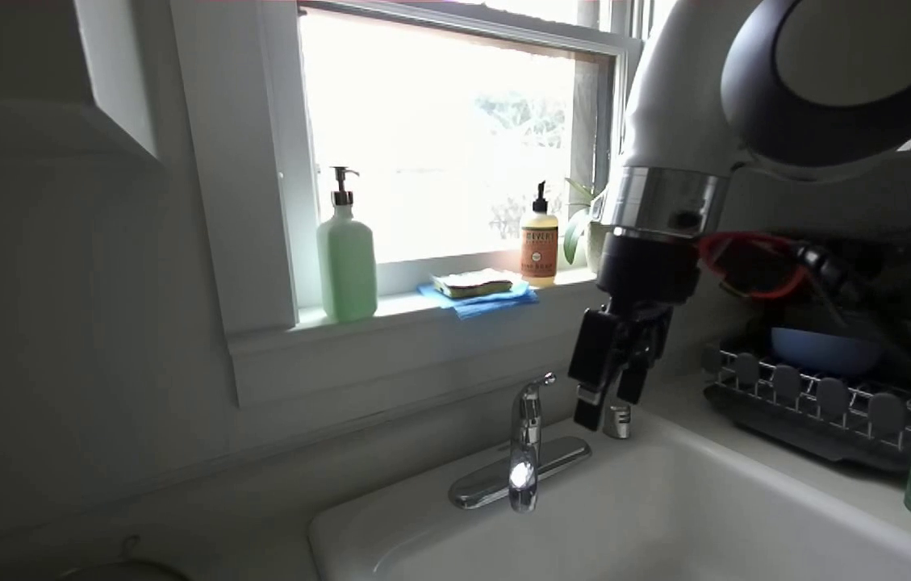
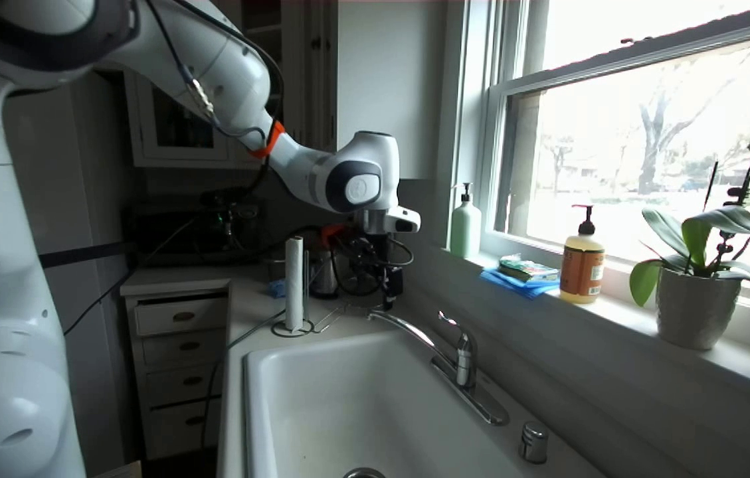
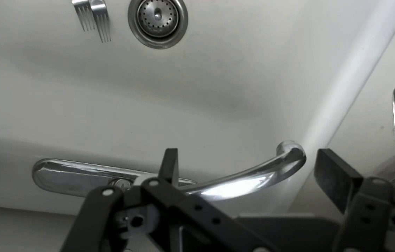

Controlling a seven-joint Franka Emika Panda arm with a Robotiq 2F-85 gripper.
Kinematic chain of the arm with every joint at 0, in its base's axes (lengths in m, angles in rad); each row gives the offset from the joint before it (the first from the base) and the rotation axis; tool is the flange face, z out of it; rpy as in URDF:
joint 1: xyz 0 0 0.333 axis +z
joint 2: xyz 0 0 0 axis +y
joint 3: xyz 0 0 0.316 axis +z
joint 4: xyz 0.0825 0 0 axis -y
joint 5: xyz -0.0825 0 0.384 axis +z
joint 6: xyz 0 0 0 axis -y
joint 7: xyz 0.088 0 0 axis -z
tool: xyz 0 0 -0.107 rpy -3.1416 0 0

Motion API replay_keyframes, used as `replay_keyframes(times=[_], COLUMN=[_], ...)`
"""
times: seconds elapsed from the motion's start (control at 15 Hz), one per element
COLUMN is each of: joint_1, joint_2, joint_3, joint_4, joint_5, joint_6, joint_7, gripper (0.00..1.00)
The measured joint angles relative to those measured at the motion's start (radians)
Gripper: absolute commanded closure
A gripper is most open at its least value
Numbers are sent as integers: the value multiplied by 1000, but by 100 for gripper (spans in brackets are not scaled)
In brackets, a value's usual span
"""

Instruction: Turn the faucet to the right

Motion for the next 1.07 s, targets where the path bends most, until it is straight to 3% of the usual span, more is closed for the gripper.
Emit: replay_keyframes(times=[0.53,1.07], joint_1=[7,11], joint_2=[225,360], joint_3=[16,11], joint_4=[178,297], joint_5=[0,0], joint_6=[45,36], joint_7=[213,342], gripper=[0,0])
